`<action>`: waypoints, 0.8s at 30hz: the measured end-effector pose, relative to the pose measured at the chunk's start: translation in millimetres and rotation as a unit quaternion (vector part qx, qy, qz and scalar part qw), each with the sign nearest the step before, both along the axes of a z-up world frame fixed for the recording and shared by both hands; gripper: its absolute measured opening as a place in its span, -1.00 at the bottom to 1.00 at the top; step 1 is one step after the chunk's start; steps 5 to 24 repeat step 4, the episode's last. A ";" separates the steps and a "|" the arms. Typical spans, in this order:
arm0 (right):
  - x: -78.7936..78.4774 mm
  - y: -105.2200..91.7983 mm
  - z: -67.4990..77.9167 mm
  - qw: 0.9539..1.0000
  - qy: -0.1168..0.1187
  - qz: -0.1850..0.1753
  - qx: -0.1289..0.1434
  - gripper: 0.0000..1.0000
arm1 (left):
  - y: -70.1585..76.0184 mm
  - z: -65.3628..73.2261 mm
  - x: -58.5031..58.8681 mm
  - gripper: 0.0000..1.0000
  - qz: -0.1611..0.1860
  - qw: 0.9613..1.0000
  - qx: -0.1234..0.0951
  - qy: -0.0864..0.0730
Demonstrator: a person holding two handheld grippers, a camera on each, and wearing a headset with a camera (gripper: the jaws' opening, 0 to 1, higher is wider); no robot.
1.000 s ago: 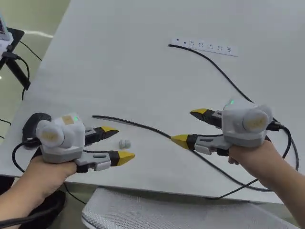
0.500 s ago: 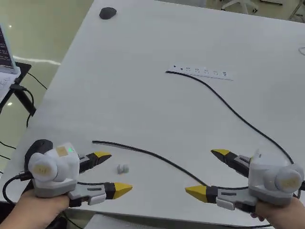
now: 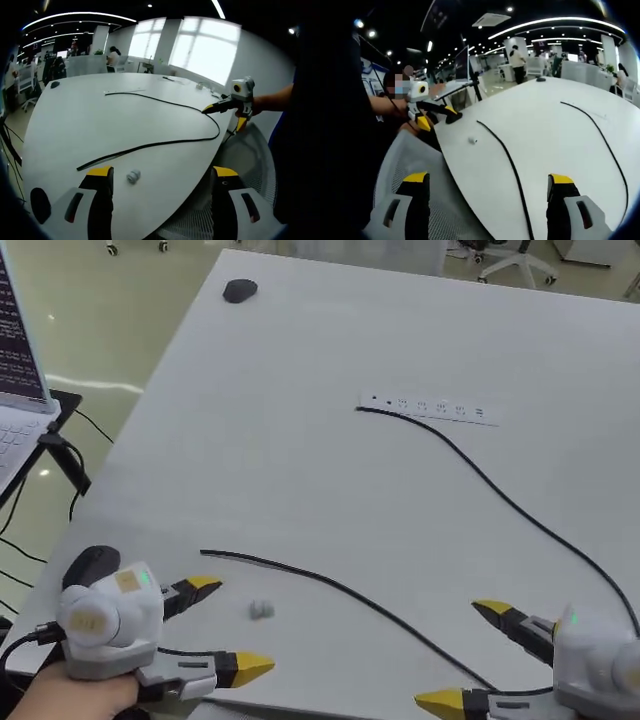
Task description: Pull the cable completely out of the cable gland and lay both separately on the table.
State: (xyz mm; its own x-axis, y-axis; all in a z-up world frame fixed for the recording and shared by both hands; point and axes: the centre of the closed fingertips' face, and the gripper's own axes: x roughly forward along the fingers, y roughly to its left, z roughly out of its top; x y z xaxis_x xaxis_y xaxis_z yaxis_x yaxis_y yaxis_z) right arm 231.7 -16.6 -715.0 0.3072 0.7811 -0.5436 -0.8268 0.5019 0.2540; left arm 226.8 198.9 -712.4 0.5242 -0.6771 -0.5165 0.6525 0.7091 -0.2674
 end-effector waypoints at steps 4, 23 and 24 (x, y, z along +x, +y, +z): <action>-5.7 -2.8 -8.9 1.000 0.006 0.016 -0.015 0.98 | 6.3 -5.8 -2.5 0.74 0.002 1.000 0.017 0.016; -5.7 -2.8 -8.9 1.000 0.006 0.016 -0.015 0.98 | 6.3 -5.8 -2.5 0.74 0.002 1.000 0.017 0.016; -5.7 -2.8 -8.9 1.000 0.006 0.016 -0.015 0.98 | 6.3 -5.8 -2.5 0.74 0.002 1.000 0.017 0.016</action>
